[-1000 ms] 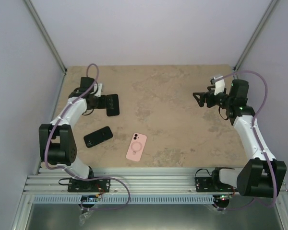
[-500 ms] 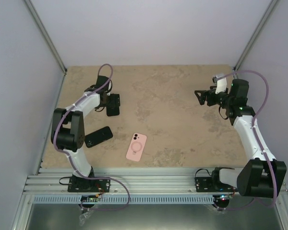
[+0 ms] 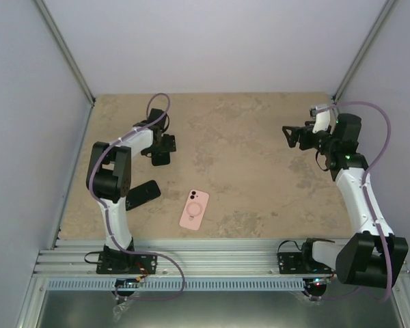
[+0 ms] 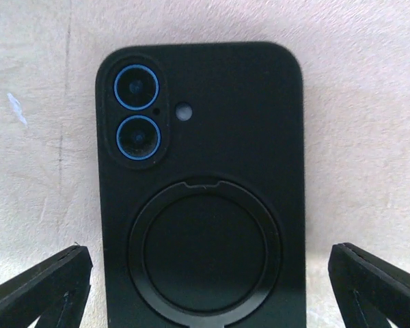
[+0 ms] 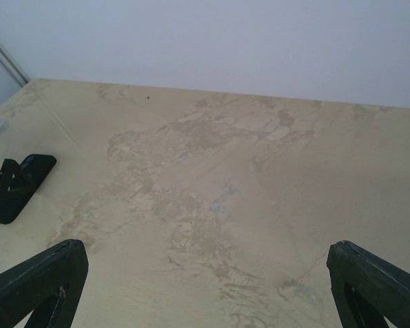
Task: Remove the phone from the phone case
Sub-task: Pick up the phone at the center of the board.
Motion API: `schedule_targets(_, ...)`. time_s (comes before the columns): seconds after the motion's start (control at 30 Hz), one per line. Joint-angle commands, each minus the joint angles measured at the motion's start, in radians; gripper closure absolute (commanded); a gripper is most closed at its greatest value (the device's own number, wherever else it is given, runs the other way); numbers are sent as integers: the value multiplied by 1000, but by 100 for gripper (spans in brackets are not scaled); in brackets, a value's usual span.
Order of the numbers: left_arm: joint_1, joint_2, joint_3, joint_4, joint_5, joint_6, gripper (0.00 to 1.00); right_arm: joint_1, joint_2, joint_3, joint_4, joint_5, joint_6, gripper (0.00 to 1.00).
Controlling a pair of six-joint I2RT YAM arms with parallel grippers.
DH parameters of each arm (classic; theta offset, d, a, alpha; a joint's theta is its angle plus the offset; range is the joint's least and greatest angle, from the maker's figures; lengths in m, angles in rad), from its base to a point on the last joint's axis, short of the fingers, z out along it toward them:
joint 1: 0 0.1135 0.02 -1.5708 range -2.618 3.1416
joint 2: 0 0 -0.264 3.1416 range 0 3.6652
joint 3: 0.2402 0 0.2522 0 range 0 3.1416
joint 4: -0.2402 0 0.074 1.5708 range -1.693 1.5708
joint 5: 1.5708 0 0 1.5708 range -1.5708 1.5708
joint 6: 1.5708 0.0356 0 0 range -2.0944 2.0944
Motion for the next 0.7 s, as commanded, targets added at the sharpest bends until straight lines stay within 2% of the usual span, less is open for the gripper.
schedule_targets(0.0, -3, 40, 27, -20, -19, -29, 3, -18, -26, -24, 43, -42, 30, 2)
schedule_targets(0.27, -5, 91, 30, -25, 4, -30, 8, -29, -21, -18, 46, -59, 41, 2)
schedule_targets(0.53, -5, 96, 40, -30, 1, 18, 27, -30, 1, -4, 47, -79, 32, 2)
schedule_targets(0.67, -5, 60, 44, -31, -2, 42, 39, -31, 22, 9, 36, -149, -18, 2)
